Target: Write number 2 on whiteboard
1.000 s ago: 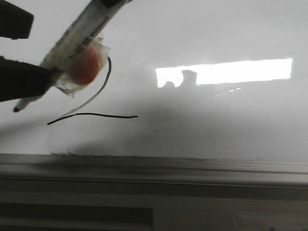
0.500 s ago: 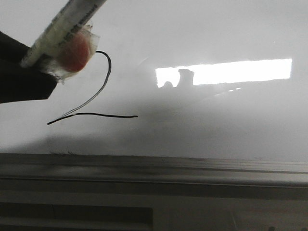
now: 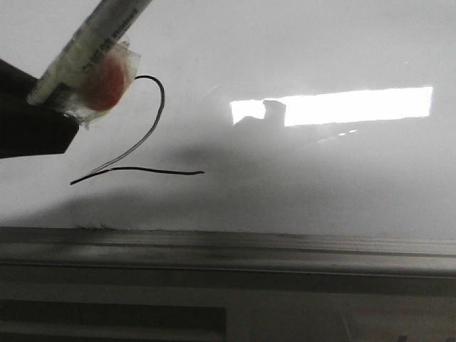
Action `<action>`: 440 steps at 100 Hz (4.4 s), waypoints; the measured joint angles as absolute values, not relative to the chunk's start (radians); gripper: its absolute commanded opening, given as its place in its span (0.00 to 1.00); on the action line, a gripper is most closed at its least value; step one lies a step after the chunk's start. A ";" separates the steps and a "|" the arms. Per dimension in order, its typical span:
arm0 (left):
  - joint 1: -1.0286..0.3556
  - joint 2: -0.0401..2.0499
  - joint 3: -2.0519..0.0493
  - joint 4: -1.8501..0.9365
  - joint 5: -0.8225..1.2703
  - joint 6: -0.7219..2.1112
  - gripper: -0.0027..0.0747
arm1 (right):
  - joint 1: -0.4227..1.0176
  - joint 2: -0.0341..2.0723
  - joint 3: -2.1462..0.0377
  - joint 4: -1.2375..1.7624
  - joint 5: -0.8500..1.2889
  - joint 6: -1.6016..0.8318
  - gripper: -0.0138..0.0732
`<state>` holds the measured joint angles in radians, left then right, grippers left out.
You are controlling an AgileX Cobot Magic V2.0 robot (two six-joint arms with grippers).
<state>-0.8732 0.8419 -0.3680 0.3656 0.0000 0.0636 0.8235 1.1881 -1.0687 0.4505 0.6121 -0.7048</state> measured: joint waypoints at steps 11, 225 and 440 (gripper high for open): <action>-0.873 0.842 -0.368 0.130 0.038 0.064 0.01 | 0.777 1.171 -1.069 0.450 0.546 -0.695 0.78; -0.664 0.962 -0.374 -0.517 -0.034 0.056 0.06 | 0.700 1.061 -1.069 0.467 0.583 -0.683 0.73; -0.618 0.144 -0.362 -0.091 0.266 0.083 0.01 | 0.700 -0.009 -0.244 0.467 0.289 -0.683 0.10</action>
